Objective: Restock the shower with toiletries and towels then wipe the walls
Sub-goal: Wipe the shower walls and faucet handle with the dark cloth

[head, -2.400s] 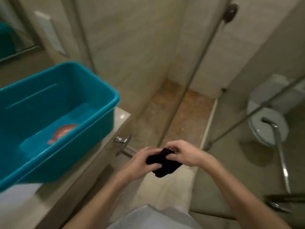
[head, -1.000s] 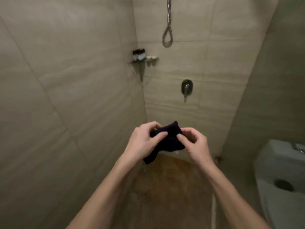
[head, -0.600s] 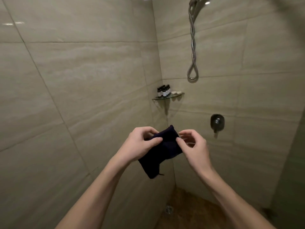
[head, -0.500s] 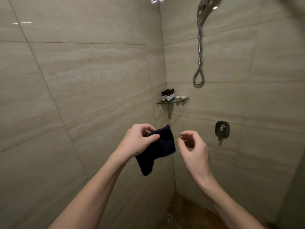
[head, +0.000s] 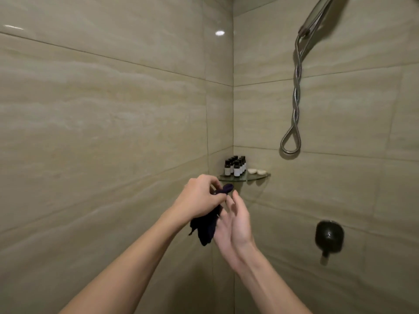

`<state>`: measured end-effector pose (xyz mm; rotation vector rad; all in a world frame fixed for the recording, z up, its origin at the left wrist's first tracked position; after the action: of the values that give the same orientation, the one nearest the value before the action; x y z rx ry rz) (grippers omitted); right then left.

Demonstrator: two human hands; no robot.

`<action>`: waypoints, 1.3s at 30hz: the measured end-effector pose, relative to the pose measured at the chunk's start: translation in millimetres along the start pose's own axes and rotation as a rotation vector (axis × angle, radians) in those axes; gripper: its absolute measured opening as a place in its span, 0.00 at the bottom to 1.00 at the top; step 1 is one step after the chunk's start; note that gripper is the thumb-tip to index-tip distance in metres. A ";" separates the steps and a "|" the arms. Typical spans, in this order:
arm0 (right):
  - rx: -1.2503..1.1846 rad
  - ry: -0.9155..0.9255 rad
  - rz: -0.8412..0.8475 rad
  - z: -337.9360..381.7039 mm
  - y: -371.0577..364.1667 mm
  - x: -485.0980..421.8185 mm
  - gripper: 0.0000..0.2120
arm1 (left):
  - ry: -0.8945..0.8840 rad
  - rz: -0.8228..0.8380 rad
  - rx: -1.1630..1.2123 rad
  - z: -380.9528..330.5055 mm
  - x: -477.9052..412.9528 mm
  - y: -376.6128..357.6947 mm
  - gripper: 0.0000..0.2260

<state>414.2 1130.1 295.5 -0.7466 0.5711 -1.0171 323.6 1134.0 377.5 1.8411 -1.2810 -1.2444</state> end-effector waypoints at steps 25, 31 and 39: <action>1.243 1.335 0.403 18.7 -79.4 -331.8 0.31 | -0.164 -0.923 -0.517 33.3 -214.4 94.8 0.07; 1.283 1.328 0.273 65.3 -67.7 -402.9 0.38 | -0.176 -0.728 -0.893 24.6 -273.8 38.3 0.12; 1.153 1.164 0.188 145.2 -47.8 -488.9 0.32 | -0.200 -0.707 -1.023 -1.7 -326.1 29.4 0.14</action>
<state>287.9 1597.1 463.6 0.9883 0.8471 -1.3147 278.1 1423.9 522.8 1.3791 0.0941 -1.9673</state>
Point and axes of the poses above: each hand's wrist, its own x-axis away from the middle knuckle, its own y-axis out of the back of the hand, z = x × y, the point moved 6 cm from there along -x, towards the middle knuckle, and after that the axes turned 6 degrees about -x, right-handed, at the moved point
